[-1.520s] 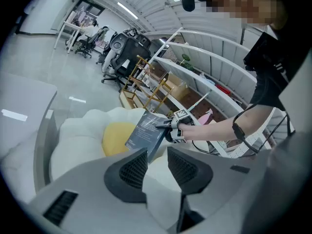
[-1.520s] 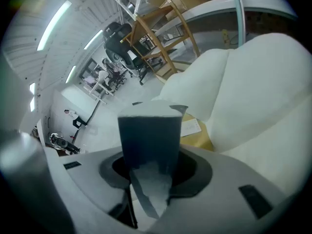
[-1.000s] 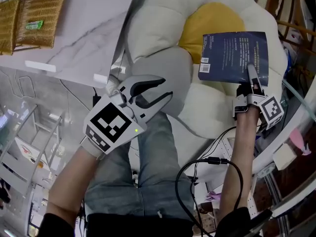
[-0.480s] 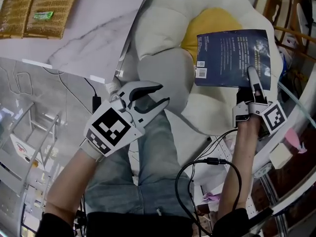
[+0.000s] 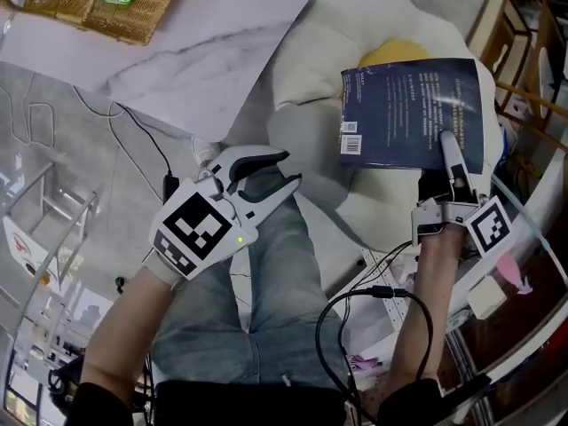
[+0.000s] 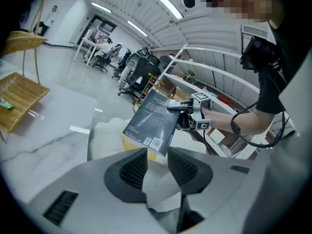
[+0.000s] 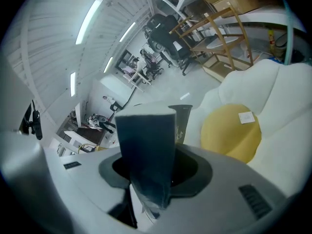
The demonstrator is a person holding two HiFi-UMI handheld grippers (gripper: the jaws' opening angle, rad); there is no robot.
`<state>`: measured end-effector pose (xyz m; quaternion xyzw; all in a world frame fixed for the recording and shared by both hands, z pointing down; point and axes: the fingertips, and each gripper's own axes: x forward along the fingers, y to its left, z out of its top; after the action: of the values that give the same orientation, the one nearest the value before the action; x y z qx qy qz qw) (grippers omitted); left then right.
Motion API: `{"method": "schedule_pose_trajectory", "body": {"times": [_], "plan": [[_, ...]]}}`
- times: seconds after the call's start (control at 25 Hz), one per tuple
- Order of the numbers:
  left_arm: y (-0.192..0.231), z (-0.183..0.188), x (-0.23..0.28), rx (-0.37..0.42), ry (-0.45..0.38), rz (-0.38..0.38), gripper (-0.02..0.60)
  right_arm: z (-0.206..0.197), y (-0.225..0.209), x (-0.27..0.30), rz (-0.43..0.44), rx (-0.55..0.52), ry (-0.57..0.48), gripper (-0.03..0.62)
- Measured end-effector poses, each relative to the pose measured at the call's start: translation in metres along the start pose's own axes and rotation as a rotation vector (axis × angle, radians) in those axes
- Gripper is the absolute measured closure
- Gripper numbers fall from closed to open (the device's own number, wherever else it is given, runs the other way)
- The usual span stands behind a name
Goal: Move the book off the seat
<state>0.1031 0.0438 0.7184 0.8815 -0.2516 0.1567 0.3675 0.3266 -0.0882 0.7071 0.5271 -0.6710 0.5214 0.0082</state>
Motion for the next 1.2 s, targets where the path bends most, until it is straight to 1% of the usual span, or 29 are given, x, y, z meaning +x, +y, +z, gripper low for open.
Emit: {"method": "schedule_pose_trajectory", "body": {"times": [0.08, 0.16, 0.28, 0.56, 0.68, 0.76, 0.8, 0.84, 0.88, 0.92, 1.0, 1.04, 1.08, 1.12, 1.2], "plan": [[0.007, -0.004, 0.009, 0.007, -0.001, -0.032, 0.471, 0.000, -0.004, -0.002, -0.014, 0.006, -0.020, 0.420], [0.018, -0.010, 0.003, -0.011, -0.013, -0.027, 0.471, -0.005, 0.009, 0.010, -0.005, -0.006, 0.001, 0.419], [0.025, -0.017, -0.009, -0.035, -0.039, 0.010, 0.471, -0.010, 0.033, 0.024, 0.039, -0.028, 0.038, 0.419], [0.009, -0.035, -0.013, -0.046, -0.094, 0.116, 0.471, -0.022, 0.058, 0.027, 0.182, -0.063, 0.110, 0.419], [0.015, -0.038, -0.015, -0.058, -0.124, 0.153, 0.471, -0.031, 0.069, 0.041, 0.214, -0.082, 0.145, 0.419], [0.018, -0.038, -0.008, -0.065, -0.133, 0.161, 0.471, -0.030, 0.068, 0.049, 0.223, -0.084, 0.158, 0.419], [0.020, -0.036, -0.002, -0.062, -0.129, 0.148, 0.471, -0.029, 0.065, 0.049, 0.216, -0.078, 0.151, 0.419], [0.022, -0.034, 0.002, -0.053, -0.120, 0.115, 0.471, -0.028, 0.063, 0.046, 0.195, -0.066, 0.130, 0.419], [0.024, -0.031, 0.004, -0.040, -0.111, 0.059, 0.471, -0.027, 0.063, 0.039, 0.156, -0.054, 0.093, 0.419], [0.027, -0.026, 0.004, -0.023, -0.109, -0.014, 0.471, -0.026, 0.068, 0.029, 0.103, -0.048, 0.044, 0.419], [0.033, -0.015, -0.002, 0.010, -0.134, -0.158, 0.471, -0.026, 0.088, 0.012, 0.004, -0.064, -0.055, 0.419], [0.035, -0.010, -0.006, 0.022, -0.155, -0.206, 0.471, -0.027, 0.100, 0.007, -0.027, -0.081, -0.088, 0.419], [0.036, -0.007, -0.009, 0.027, -0.178, -0.227, 0.471, -0.027, 0.109, 0.006, -0.036, -0.099, -0.102, 0.419], [0.036, -0.004, -0.010, 0.026, -0.201, -0.220, 0.471, -0.026, 0.116, 0.009, -0.024, -0.116, -0.097, 0.419], [0.033, -0.003, -0.008, 0.019, -0.231, -0.172, 0.471, -0.026, 0.122, 0.016, 0.025, -0.129, -0.066, 0.419]]}}
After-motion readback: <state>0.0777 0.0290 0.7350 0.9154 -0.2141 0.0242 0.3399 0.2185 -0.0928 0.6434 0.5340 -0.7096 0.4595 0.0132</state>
